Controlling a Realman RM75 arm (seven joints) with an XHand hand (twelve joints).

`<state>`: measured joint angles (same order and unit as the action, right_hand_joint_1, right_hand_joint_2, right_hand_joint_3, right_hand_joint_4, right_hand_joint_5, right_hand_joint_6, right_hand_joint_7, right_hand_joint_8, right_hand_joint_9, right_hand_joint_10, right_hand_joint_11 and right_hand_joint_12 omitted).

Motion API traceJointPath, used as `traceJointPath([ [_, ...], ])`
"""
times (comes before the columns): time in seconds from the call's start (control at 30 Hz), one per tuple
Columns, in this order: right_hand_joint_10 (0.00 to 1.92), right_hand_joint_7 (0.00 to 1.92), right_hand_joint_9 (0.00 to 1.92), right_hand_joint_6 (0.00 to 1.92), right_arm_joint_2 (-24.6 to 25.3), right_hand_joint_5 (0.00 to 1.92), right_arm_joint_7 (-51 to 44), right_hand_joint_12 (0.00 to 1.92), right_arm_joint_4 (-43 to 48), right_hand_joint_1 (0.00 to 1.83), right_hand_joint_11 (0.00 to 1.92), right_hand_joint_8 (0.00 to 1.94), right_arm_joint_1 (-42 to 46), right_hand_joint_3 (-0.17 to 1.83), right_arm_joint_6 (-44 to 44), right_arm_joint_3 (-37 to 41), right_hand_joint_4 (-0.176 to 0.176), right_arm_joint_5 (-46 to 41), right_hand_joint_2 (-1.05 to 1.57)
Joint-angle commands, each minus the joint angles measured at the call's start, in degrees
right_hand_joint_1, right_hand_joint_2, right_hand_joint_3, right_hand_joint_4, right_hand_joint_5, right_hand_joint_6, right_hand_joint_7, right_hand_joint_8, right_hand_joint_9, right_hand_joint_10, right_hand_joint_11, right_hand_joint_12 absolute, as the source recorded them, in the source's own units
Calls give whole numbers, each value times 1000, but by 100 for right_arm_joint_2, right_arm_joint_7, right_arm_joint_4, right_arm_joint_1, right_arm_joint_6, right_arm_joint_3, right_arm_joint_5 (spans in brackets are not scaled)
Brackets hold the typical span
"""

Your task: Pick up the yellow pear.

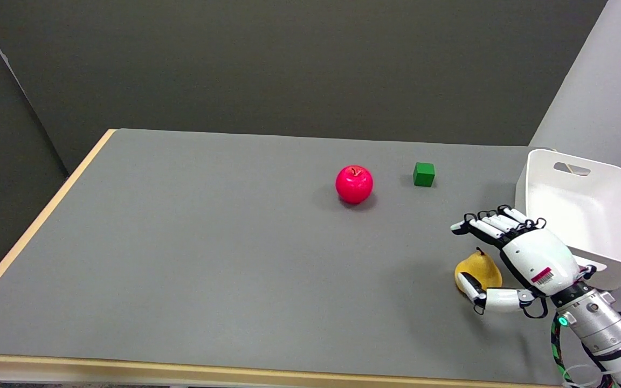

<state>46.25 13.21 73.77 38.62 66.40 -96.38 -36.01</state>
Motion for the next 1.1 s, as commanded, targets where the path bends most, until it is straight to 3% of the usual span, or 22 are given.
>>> traceJointPath([
  [0.03,969,516,486,753,62,368,10,1404,-414,504,290,616,-278,951,-86,-179,157,-124,628],
  [1.1,1004,541,508,809,244,386,322,1425,-705,527,313,651,-298,941,80,-379,162,-60,636],
])
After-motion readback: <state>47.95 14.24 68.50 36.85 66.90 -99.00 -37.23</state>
